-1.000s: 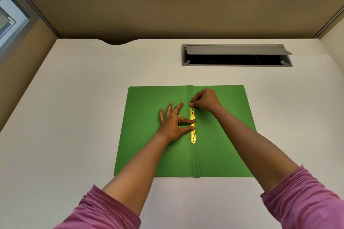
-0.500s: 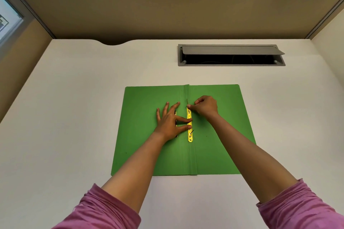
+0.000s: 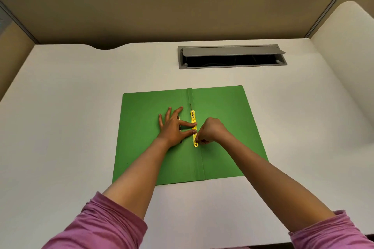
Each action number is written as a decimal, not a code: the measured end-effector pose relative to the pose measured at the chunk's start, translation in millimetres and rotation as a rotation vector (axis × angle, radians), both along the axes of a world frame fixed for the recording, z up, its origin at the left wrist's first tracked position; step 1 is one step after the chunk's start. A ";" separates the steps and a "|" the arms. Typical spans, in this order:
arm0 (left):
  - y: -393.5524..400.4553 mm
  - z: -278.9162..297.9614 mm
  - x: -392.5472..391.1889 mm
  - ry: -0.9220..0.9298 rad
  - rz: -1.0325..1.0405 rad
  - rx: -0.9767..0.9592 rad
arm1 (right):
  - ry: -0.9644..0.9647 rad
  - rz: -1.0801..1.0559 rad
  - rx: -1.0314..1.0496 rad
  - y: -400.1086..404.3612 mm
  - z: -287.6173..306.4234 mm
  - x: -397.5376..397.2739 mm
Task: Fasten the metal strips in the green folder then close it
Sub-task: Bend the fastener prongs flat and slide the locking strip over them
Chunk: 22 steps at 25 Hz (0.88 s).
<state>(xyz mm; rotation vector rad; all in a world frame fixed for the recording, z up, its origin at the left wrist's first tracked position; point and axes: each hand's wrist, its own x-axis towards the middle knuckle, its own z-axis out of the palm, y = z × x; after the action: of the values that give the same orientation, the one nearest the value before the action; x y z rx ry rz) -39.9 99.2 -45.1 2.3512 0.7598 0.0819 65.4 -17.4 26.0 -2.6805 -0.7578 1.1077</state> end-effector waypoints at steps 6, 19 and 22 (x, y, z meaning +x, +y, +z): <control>1.1 -3.7 -0.2 -0.009 0.001 0.006 | -0.179 0.054 0.160 -17.3 -7.6 -27.1; 1.1 -7.3 0.8 -0.006 0.004 0.026 | -0.374 0.151 0.195 -15.2 -5.9 -67.5; 0.8 -7.8 1.3 -0.002 0.005 0.020 | -0.413 0.194 0.181 -7.6 -8.5 -74.3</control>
<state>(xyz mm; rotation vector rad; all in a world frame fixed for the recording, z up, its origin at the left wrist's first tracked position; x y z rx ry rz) -38.6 100.0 -53.0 2.3678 0.7670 0.0948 -8.9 -25.0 17.5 -2.7492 -1.1425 0.4813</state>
